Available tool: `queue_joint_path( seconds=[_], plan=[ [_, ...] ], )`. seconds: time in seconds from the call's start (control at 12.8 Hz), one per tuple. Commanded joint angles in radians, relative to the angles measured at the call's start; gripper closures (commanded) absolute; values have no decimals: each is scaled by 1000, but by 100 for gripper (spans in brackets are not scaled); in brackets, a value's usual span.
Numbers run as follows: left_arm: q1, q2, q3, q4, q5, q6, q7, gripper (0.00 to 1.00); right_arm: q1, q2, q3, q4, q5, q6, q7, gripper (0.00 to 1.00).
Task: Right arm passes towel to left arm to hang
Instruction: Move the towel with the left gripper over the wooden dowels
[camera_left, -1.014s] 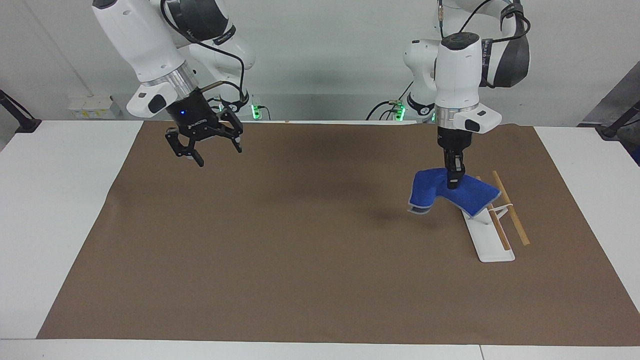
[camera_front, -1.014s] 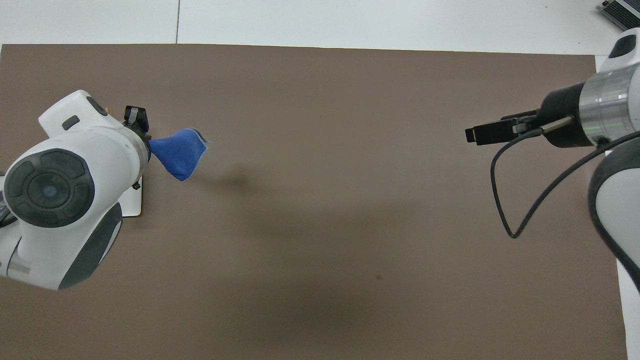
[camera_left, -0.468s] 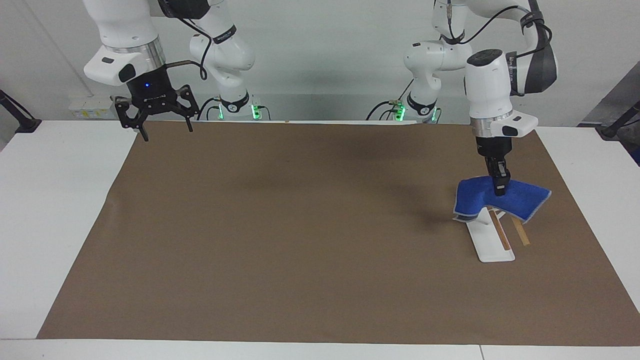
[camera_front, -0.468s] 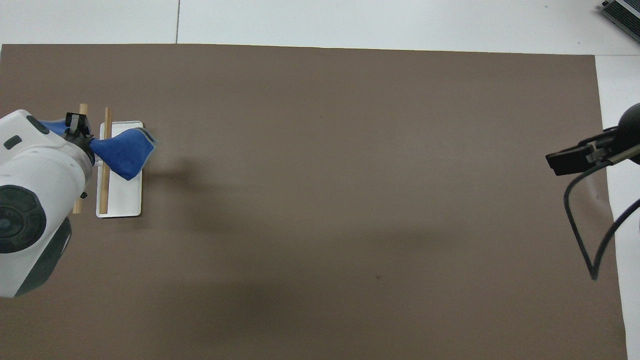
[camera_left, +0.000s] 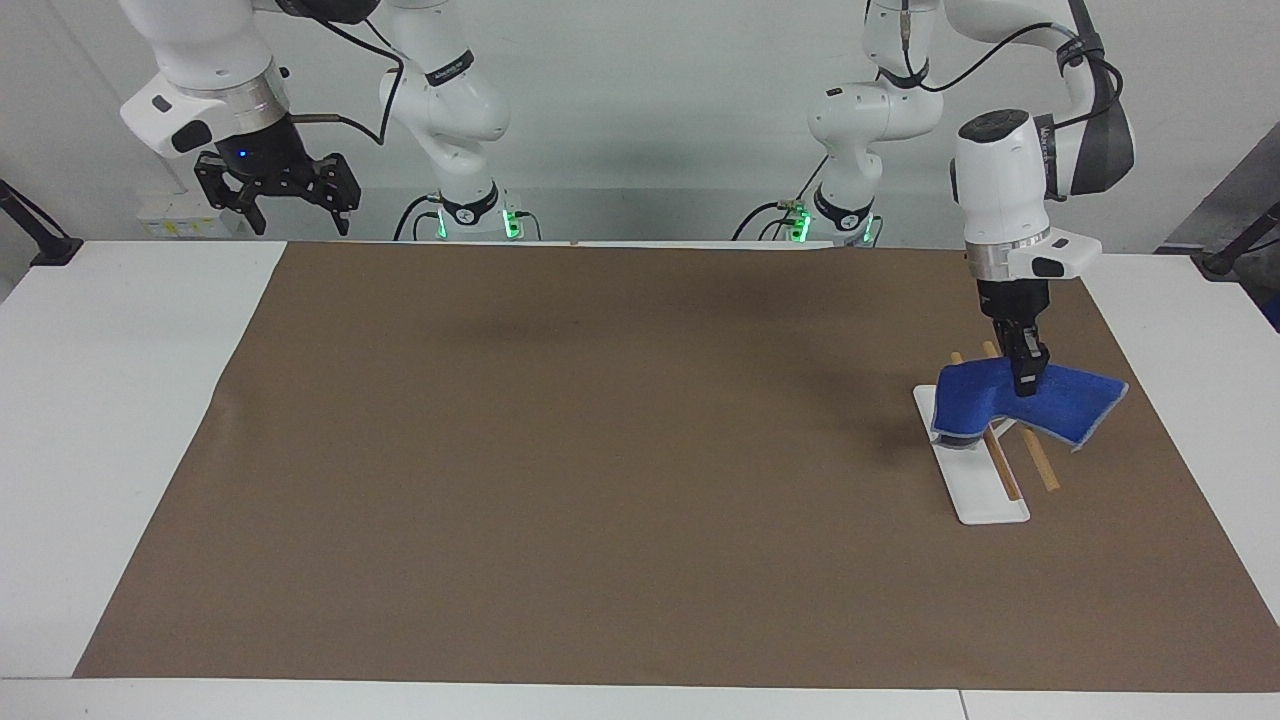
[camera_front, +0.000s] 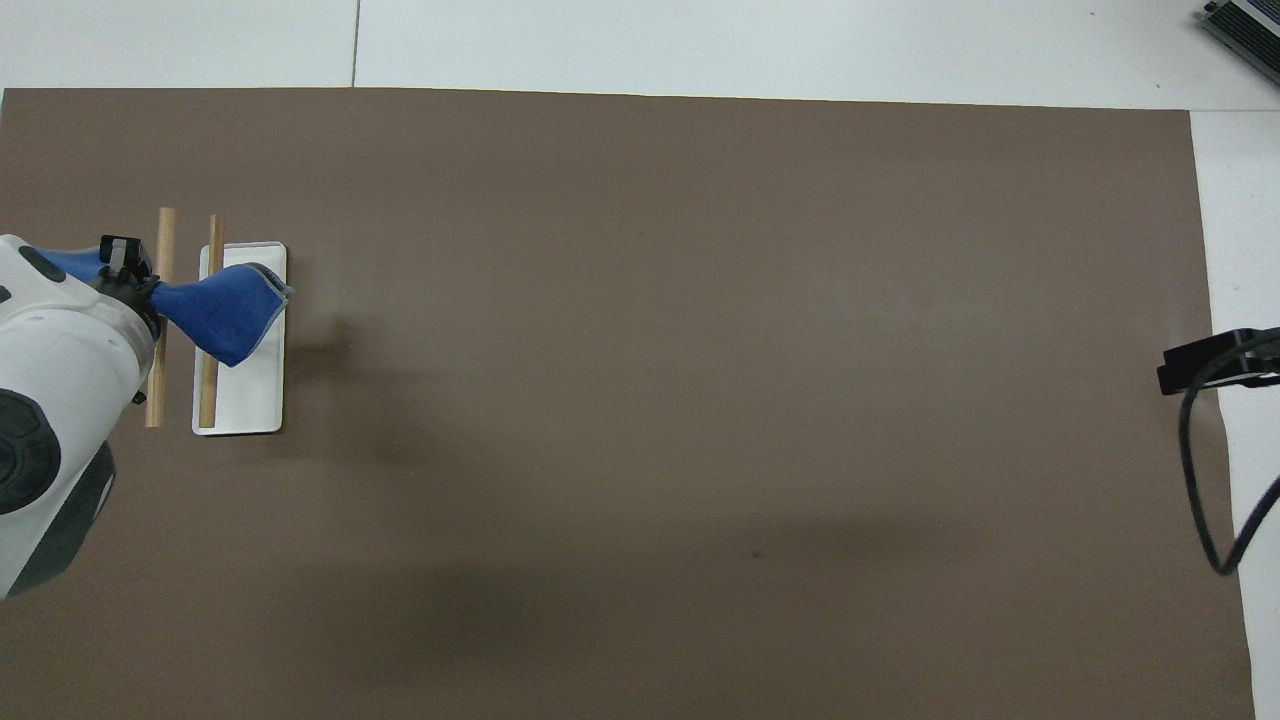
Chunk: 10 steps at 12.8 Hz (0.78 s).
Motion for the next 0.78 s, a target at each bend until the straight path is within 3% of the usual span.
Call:
queue_joint_path(
  seconds=[0.0, 0.31, 0.55, 0.7],
  plan=[
    [52, -25, -9, -48, 41, 70, -17, 100, 0, -31, 8, -37, 80, 49, 49, 0],
    [55, -36, -9, -105, 43, 68, -21, 100, 0, -47, 12, -98, 119, 190, 48, 0],
    [55, -37, -10, -106, 43, 57, -56, 99, 0, -46, 14, -100, 120, 227, 49, 0],
    [55, -40, -10, -114, 41, 54, -68, 88, 0, -44, 14, -95, 119, 227, 46, 0]
  ],
)
